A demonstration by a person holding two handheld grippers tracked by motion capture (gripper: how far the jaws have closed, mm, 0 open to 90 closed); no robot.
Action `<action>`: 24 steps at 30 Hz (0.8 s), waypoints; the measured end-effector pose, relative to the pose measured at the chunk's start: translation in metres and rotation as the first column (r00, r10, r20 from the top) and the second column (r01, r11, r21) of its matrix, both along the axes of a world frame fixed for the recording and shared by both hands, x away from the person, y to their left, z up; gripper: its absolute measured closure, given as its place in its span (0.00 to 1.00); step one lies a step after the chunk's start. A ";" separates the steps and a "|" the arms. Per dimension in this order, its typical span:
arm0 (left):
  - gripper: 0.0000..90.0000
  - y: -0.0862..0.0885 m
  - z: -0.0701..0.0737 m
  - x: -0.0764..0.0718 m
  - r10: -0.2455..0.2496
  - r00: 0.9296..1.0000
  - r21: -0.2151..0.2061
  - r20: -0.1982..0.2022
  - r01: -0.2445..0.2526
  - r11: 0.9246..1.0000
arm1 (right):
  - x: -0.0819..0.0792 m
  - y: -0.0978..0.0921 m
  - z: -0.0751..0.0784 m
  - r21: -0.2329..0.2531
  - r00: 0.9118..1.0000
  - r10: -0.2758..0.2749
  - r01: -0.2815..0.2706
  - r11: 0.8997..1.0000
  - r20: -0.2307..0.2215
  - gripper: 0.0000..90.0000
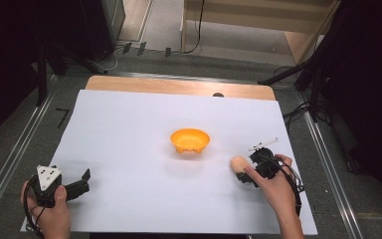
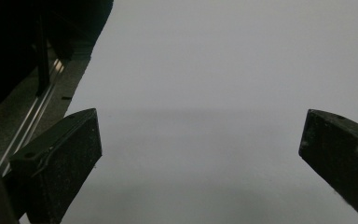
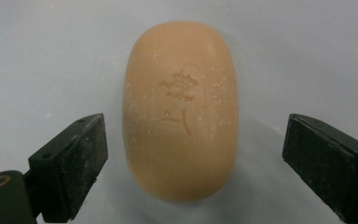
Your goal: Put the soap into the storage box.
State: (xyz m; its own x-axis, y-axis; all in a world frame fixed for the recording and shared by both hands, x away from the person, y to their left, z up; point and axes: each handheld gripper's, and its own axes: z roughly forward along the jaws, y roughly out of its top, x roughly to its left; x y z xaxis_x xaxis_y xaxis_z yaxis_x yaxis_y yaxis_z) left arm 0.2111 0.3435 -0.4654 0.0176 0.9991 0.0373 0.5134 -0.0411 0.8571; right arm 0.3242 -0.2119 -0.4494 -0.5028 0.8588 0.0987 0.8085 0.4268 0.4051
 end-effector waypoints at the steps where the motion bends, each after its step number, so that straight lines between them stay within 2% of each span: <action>1: 0.00 0.000 0.000 0.000 -0.001 1.000 0.000 0.000 0.001 1.000 | 0.001 0.001 -0.001 -0.007 1.000 -0.001 0.001 1.000 0.000 0.08; 11: 0.00 0.000 0.000 0.000 -0.003 1.000 0.003 -0.002 0.003 1.000 | 0.006 0.011 -0.008 -0.038 1.000 -0.002 0.001 0.999 -0.028 0.10; 14: 0.00 0.000 0.000 0.000 -0.003 1.000 0.003 -0.003 0.003 1.000 | 0.007 0.013 -0.009 -0.037 1.000 -0.010 0.009 0.999 -0.027 0.14; 24: 0.00 0.000 0.000 0.000 -0.004 1.000 0.004 -0.002 0.004 1.000 | 0.008 0.020 -0.010 -0.077 1.000 -0.008 0.008 0.997 -0.010 0.19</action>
